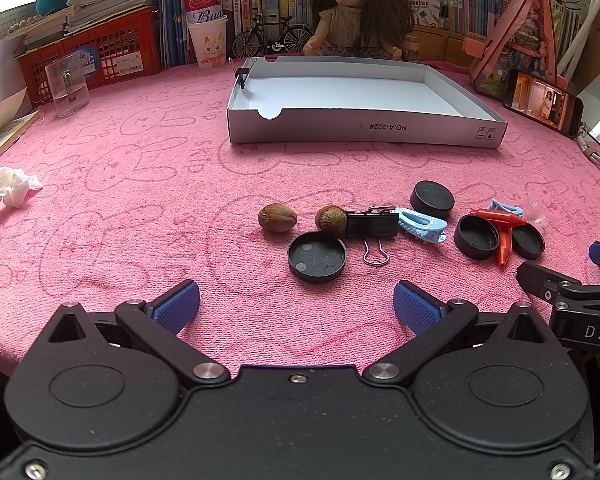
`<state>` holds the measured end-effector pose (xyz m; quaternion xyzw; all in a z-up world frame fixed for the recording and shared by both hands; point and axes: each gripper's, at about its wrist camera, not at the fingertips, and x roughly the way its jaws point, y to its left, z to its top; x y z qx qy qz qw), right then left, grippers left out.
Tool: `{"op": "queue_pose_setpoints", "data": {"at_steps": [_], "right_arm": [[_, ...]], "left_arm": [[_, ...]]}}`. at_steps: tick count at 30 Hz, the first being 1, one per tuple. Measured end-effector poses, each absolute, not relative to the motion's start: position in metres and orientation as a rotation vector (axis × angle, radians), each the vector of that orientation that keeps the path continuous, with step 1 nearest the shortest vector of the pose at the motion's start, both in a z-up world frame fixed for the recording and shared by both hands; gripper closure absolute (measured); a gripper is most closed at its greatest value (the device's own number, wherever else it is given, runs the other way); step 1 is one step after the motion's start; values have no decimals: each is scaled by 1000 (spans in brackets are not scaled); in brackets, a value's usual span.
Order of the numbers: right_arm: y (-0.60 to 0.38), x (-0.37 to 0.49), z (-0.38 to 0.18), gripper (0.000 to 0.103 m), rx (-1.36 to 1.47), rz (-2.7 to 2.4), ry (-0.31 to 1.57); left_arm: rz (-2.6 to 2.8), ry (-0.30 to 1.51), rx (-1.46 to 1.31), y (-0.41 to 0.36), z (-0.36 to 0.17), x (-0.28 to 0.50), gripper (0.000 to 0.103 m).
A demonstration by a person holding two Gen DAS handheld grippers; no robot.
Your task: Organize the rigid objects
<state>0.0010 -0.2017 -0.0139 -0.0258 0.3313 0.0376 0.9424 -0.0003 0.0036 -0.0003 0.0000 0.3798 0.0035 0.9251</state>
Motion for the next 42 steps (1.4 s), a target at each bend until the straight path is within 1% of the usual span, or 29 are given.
{"op": "queue_pose_setpoints", "data": {"at_steps": [15, 24, 26, 27, 29, 30, 31, 32, 35, 38, 42], "right_arm": [[-201, -1, -12, 0, -53, 74, 666], [-203, -2, -17, 0, -47, 79, 624], [-204, -2, -15, 0, -46, 85, 620], [-204, -3, -14, 0, -44, 88, 610], [-205, -7, -11, 0, -48, 95, 579], [-204, -8, -9, 0, -56, 99, 563], [-203, -9, -7, 0, -65, 108, 547], [-202, -9, -6, 1, -74, 118, 533], [-197, -9, -4, 5, -102, 146, 523], [-194, -9, -5, 11, -108, 155, 524], [-194, -11, -5, 21, -103, 163, 518]], "left_arm": [[-19, 758, 18, 5, -1, -1, 0], [-25, 734, 16, 4, -1, -6, 1], [-35, 725, 14, 4, 0, -8, 9], [-38, 720, 16, 4, 1, -9, 11], [-53, 712, 16, 4, 3, -10, 21], [-58, 710, 12, 4, 3, -10, 22], [-62, 706, 7, 4, 4, -10, 26], [-71, 701, -1, 5, 5, -10, 32], [-92, 692, -13, 5, 7, -11, 41], [-105, 688, -9, 4, 7, -11, 46], [-109, 681, -12, 4, 8, -9, 51]]}}
